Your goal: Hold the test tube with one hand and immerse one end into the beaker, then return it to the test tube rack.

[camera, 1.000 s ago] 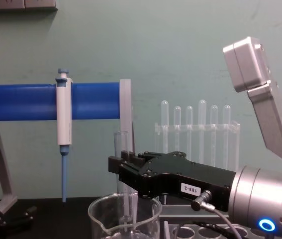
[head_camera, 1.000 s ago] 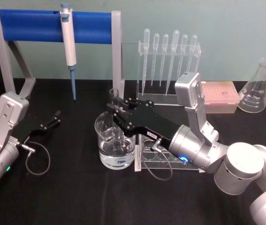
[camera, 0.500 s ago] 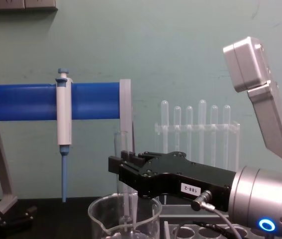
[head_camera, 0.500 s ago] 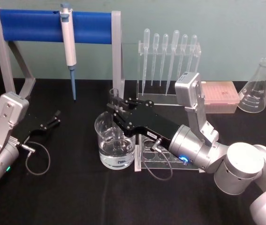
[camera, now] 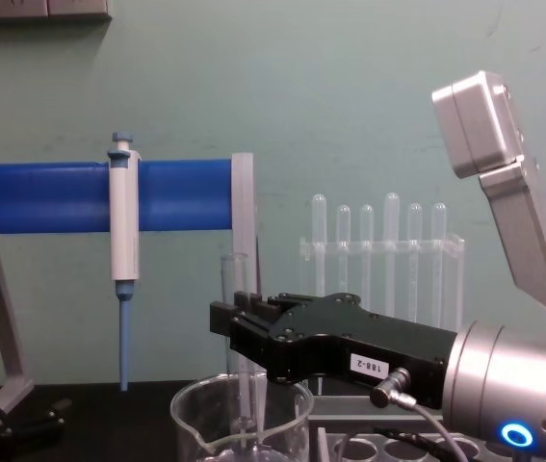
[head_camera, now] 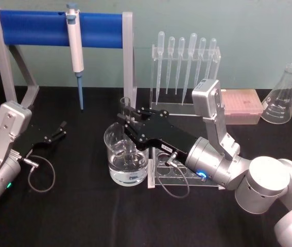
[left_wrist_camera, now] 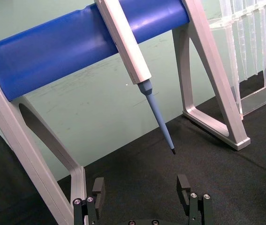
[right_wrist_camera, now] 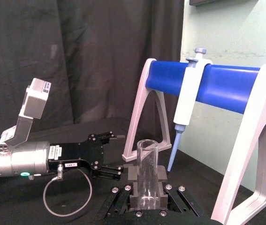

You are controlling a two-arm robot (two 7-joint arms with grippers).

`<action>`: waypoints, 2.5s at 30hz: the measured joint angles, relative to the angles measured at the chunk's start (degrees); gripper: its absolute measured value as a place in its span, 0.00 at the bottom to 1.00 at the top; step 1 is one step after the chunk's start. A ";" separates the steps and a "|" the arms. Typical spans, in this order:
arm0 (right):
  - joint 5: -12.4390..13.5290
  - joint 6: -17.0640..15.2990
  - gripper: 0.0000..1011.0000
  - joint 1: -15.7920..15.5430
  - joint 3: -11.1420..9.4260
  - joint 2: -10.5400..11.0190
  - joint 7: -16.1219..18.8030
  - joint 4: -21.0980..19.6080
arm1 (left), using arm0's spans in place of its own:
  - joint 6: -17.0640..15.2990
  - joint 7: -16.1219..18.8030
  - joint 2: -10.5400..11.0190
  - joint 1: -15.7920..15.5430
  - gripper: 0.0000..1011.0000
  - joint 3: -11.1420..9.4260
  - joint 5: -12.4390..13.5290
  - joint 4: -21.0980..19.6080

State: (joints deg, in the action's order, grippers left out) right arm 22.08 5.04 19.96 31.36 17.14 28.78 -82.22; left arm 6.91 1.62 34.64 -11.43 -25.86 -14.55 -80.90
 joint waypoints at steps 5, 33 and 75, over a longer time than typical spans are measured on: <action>0.00 0.00 0.23 0.00 0.00 0.00 0.00 0.00 | 0.00 0.00 0.00 0.00 0.99 0.00 0.00 0.00; 0.00 0.00 0.23 0.00 0.00 0.00 0.00 0.00 | 0.00 0.00 0.00 0.00 0.99 0.00 0.00 0.00; 0.00 0.00 0.22 0.00 0.00 0.00 0.00 0.00 | 0.00 0.00 0.00 0.00 0.99 0.00 0.00 0.00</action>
State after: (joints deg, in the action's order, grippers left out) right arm 22.08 5.05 19.95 31.36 17.14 28.78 -82.21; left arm 6.91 1.62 34.64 -11.43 -25.86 -14.55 -80.90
